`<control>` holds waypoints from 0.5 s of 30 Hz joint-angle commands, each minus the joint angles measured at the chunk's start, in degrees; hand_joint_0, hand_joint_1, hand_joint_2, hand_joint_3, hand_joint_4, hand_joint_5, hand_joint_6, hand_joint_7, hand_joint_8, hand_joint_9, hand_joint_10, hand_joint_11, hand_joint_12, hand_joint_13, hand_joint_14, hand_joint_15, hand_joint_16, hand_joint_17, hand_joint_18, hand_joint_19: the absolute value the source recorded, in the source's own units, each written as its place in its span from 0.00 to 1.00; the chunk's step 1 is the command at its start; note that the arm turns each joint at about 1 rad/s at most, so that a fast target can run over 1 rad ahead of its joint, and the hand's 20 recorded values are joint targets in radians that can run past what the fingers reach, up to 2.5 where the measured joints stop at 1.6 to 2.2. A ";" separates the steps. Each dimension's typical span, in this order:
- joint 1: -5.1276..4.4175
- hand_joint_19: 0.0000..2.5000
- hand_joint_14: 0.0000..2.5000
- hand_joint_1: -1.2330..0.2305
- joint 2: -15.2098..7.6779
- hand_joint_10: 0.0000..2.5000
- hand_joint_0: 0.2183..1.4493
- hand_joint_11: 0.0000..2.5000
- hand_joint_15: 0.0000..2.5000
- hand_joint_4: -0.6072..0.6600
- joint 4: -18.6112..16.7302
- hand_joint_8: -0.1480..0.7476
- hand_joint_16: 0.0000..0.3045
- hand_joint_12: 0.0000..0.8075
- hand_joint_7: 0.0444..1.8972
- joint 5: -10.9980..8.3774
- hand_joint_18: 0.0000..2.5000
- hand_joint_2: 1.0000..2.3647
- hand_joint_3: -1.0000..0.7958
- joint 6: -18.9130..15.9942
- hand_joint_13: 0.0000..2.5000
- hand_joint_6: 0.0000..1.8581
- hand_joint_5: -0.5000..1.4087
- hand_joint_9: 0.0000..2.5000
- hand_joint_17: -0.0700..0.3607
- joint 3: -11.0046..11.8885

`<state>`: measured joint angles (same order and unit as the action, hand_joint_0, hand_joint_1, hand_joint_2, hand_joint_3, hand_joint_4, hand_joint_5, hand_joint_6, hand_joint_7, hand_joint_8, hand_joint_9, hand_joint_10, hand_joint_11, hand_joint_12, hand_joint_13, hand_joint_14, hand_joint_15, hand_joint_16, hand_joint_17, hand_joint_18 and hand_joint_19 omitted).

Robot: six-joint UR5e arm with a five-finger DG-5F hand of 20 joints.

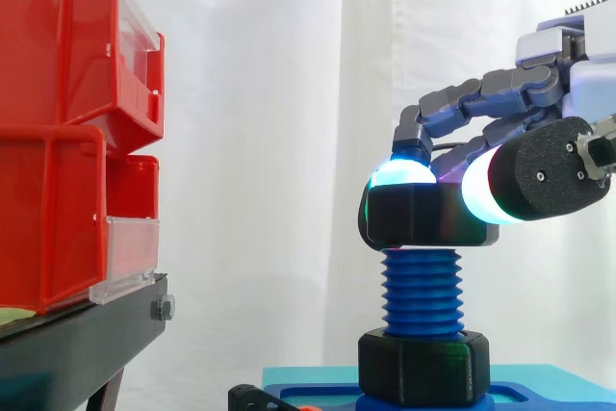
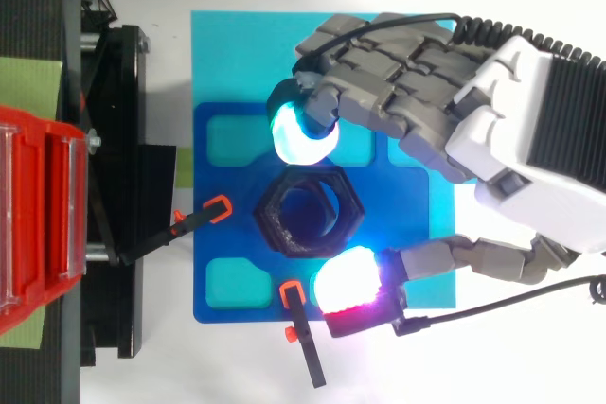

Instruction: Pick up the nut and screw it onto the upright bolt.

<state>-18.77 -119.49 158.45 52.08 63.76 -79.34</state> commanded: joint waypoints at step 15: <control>0.75 0.02 0.00 0.40 -0.04 0.00 0.26 0.04 0.00 0.74 -1.21 0.55 0.18 0.46 0.75 1.44 0.20 0.00 0.28 0.40 0.16 0.28 0.16 0.18 0.44 -0.02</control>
<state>-18.12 -119.54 157.24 53.09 64.16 -79.41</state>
